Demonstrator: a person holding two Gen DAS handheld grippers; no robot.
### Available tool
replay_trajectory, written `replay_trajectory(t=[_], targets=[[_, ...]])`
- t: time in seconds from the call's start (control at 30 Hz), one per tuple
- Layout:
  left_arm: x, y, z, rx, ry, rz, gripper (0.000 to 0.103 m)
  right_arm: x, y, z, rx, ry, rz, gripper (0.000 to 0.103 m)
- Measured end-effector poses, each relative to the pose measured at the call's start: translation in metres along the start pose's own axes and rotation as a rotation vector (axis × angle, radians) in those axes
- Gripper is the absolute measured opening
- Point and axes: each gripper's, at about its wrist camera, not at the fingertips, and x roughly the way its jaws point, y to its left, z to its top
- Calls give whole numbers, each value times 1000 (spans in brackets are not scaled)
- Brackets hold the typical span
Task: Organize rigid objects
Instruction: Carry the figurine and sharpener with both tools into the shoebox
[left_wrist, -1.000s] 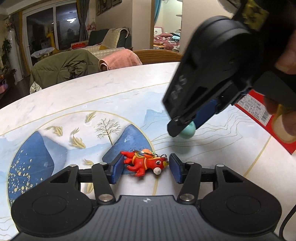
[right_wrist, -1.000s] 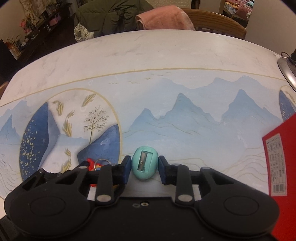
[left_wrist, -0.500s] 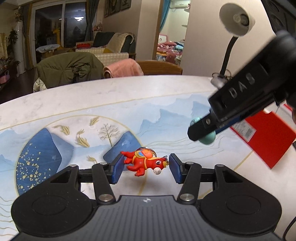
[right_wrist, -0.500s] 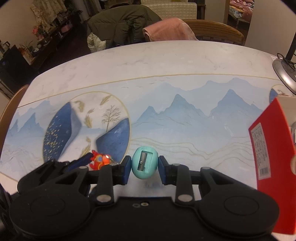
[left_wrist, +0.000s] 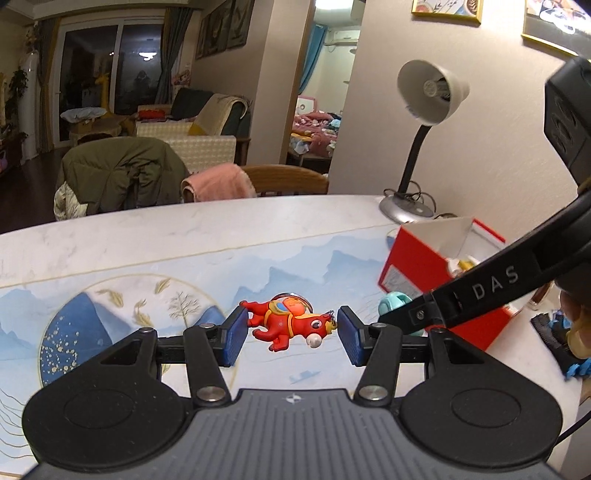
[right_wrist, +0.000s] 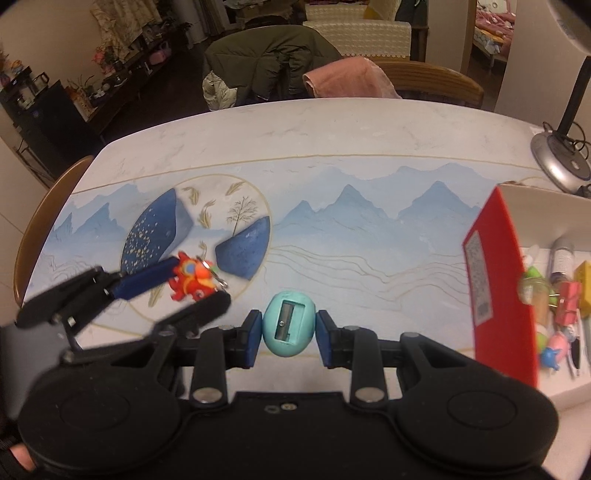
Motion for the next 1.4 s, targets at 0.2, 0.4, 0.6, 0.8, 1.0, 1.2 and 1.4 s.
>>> replay_trajectory(t=[0.2,0.4,0.6,0.8,1.0,1.2,1.4], targets=[[-10,-20,16,11,-22,2,52,-24,-16,-9,-17,-26,-1,30],[-10,-44,38,25,-41,-13,52,-44,-45,-19,-2,-43,-1,30],[4,-80,55,48,-38,-50,52,-61,-82,-25,30,-60,-9,30],[27,-125,66,101,-31,-87,52,-73,-125,-34,66,-72,-28,30],[53,-167,71,139,-11,-115,52,-80,-169,-41,100,-76,-37,30],[84,-198,72,164,29,-141,52,-85,-215,-47,130,-79,-56,30],[116,-227,66,203,81,-157,52,-85,-266,-47,184,-82,-115,30]])
